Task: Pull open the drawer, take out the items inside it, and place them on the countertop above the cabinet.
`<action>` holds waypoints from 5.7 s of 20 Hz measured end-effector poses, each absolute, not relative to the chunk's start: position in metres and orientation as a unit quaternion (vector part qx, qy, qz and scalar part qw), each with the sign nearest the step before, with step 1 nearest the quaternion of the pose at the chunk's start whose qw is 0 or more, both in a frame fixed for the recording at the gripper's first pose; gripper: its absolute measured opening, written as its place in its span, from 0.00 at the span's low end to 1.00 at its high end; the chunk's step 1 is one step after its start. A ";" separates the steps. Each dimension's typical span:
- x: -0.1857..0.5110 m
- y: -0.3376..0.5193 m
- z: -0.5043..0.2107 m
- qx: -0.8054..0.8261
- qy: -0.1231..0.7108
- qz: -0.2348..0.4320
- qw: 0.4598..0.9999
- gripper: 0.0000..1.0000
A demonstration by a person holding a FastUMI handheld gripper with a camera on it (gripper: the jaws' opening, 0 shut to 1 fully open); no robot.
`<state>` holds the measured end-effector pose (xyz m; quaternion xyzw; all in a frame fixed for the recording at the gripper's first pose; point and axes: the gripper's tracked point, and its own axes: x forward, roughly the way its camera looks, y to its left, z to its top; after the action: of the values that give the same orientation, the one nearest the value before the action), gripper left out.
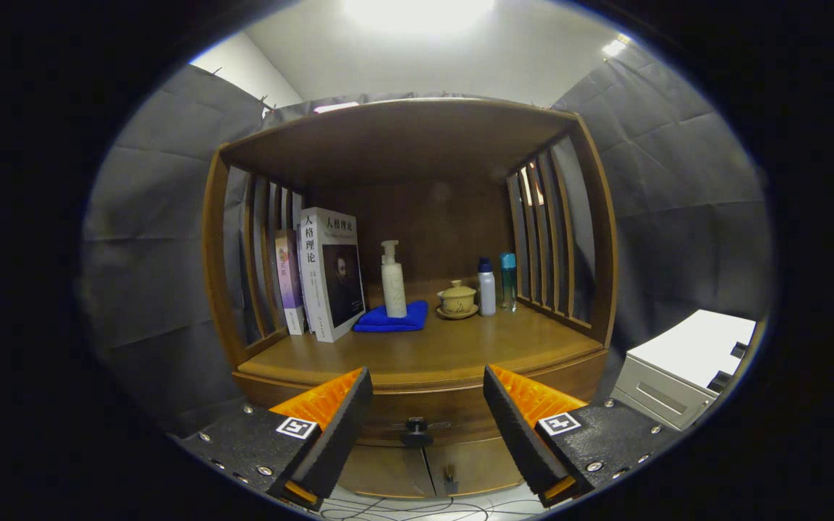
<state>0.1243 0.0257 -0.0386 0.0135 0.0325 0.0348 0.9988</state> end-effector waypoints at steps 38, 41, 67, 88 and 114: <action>0.170 0.049 -0.209 0.015 0.268 0.077 0.960 0.44; 0.158 0.047 -0.209 0.018 0.269 0.071 0.960 0.41; 0.001 0.033 -0.215 0.019 0.306 0.080 0.949 0.41; 0.021 0.015 -0.093 0.007 0.216 0.077 0.973 0.96; 0.133 0.038 -0.192 0.018 0.459 0.079 0.885 0.95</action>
<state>0.1335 0.0376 -0.1922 0.0178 0.4585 0.0786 0.8850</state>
